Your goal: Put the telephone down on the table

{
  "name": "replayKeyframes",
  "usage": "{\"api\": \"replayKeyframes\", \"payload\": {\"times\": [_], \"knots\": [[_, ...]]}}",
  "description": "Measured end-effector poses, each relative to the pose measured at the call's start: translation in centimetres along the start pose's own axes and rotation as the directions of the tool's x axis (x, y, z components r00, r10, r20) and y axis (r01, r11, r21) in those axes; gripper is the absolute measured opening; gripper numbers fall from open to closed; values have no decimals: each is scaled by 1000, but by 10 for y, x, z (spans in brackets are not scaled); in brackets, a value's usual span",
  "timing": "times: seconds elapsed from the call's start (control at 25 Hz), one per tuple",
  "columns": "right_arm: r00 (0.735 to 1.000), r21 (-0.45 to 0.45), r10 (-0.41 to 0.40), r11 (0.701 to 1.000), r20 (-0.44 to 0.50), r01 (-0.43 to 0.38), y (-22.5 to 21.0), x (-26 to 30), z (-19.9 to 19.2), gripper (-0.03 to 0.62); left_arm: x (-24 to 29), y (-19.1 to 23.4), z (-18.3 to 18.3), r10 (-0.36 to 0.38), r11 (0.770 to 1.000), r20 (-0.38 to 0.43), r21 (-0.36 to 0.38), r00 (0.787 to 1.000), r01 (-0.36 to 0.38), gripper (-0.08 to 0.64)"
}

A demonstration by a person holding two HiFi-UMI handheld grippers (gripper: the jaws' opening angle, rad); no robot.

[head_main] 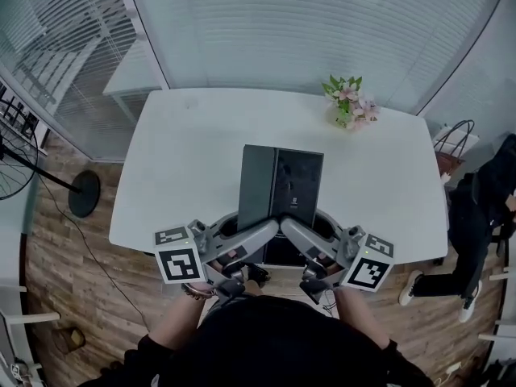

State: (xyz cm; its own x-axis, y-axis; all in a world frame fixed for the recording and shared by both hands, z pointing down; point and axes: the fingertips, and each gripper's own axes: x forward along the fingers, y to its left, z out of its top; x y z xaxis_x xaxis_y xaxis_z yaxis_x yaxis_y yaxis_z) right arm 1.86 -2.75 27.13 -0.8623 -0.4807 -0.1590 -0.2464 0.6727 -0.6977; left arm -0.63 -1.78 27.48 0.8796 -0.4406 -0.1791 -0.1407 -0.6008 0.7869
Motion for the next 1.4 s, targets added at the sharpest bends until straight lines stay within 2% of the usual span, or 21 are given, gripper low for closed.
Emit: {"api": "replayKeyframes", "payload": {"times": [0.32,0.72,1.2,1.4], "knots": [[1000,-2,-20,1000,8,20,-28,34,16,204,5,31,35,-12,1000,-22,-8,1000,11,189],[999,5,-39,999,2,39,-58,56,26,204,13,63,56,-20,999,-42,-28,999,19,189],[998,49,-55,997,-28,56,-102,61,33,202,33,102,60,4,998,-48,-66,999,-7,190],[997,71,-54,996,-58,58,-115,62,24,202,31,116,56,26,997,-55,-65,998,-30,190]]}}
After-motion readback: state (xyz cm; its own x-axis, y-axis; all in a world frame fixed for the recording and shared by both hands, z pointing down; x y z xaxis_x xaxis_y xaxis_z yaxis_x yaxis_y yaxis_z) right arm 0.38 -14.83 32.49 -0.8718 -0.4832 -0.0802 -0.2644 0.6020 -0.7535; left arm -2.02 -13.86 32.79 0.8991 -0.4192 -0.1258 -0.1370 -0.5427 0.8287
